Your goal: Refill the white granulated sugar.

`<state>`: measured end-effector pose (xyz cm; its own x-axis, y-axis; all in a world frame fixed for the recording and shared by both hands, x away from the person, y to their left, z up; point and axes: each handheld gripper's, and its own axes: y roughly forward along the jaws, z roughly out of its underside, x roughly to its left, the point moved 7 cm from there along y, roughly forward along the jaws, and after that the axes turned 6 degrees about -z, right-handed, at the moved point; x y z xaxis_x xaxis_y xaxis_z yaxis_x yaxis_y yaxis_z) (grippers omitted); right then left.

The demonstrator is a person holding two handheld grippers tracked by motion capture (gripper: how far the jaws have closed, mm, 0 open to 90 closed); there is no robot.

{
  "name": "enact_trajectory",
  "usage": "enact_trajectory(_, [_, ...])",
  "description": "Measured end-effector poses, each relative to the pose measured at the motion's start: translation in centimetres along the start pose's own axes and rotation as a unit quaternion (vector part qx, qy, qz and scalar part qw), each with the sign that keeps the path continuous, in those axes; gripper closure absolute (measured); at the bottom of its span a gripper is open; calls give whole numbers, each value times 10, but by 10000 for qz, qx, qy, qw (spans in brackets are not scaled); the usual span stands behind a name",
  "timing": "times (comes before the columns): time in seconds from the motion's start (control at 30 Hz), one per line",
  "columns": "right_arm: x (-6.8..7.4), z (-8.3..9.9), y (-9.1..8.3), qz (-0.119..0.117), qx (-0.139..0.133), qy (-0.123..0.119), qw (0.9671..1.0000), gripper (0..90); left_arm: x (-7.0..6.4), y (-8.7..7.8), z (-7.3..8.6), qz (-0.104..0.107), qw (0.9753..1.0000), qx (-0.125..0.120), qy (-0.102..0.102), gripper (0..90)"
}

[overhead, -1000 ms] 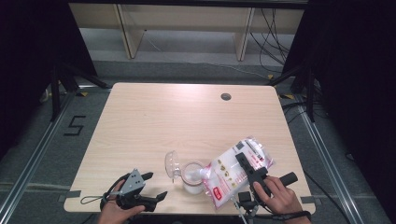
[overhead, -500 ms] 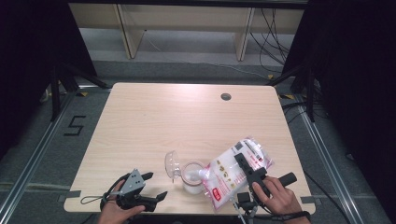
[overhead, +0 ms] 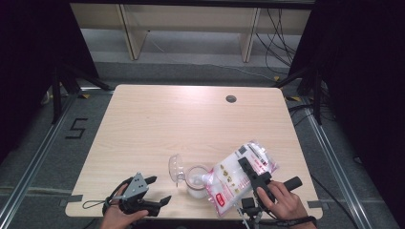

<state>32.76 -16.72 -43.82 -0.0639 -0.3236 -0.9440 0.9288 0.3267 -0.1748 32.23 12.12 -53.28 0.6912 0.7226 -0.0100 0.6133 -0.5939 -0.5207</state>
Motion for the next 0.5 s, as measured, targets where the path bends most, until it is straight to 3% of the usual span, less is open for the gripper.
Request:
enact_trajectory(0.07, [0,-1,0,68,-34,15,10000,606,-2,1,-1,33,9999,-76,-84,160])
enact_trajectory(0.17, [1,0,0,40,-16,50,10000,606,0,0,0,7,10000,-27,-18,160])
enact_trajectory(0.2, [-1,-1,0,67,-36,-30,10000,606,-3,1,-2,45,9998,-121,-138,160])
enact_trajectory(0.23, [1,0,0,38,-15,51,10000,606,0,0,0,6,10000,-19,-1,160])
enact_trajectory(0.27, [1,-1,0,42,-16,47,10000,606,-1,0,-1,30,9999,-69,-81,160])
enact_trajectory(0.33, [-2,-1,0,69,-41,-44,10000,606,0,0,0,5,10000,-25,-14,160])
enact_trajectory(0.4, [-1,-2,0,76,-64,-10,10000,606,-3,1,-2,43,9998,-120,-137,160])
enact_trajectory(0.47, [-1,-2,-1,-17,14,-2,10000,606,0,0,0,-1,10000,-19,-6,160])
enact_trajectory(0.5, [0,-2,-1,-19,3,9,10000,606,-3,1,-2,49,9998,-117,-135,160])
